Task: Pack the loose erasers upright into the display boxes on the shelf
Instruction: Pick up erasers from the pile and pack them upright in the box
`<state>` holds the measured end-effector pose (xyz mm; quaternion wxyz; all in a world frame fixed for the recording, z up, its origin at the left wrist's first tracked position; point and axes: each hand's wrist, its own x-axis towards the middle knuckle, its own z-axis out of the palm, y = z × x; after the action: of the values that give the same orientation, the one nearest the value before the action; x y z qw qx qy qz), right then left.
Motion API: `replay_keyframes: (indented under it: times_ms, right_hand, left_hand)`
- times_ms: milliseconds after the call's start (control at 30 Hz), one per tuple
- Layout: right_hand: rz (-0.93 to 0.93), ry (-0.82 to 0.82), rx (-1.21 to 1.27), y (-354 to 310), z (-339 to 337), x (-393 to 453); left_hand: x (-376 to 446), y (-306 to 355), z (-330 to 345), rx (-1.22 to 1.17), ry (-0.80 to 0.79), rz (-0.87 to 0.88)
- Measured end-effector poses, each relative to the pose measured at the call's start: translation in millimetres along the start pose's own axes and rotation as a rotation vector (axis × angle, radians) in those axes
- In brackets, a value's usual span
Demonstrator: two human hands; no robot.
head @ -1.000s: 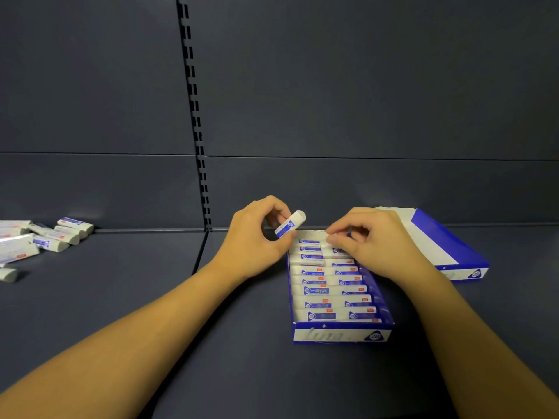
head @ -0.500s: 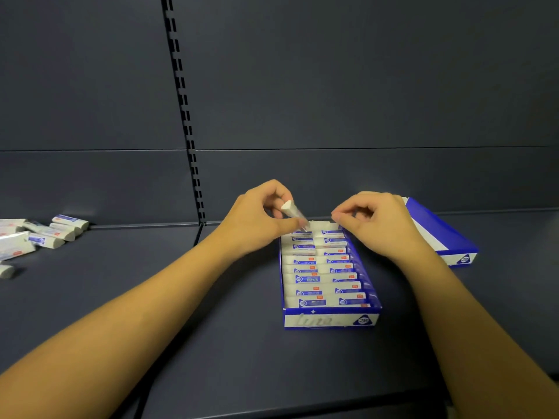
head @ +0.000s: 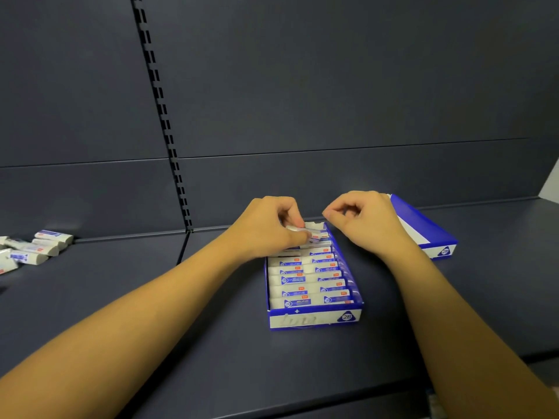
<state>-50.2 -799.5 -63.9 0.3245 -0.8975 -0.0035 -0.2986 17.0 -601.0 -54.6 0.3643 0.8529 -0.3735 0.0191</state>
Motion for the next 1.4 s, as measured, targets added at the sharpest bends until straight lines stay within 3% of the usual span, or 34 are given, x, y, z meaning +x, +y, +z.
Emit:
replay_keyframes:
  times_ms: [333,633,1233,1400]
  right_hand:
    - [0.015,0.024,0.015,2,-5,-2]
    - [0.006,0.031,0.003,3,-5,0]
    - [-0.002,0.010,-0.031,5,-4,2]
    - [-0.003,0.019,-0.040,6,-4,2]
  left_hand:
    - [5,-2,5,0.088,-0.081,0.080]
    - [5,-5,11,0.101,-0.011,0.140]
    - [15,5,25,0.099,-0.067,-0.034]
    - [14,5,26,0.125,-0.055,0.007]
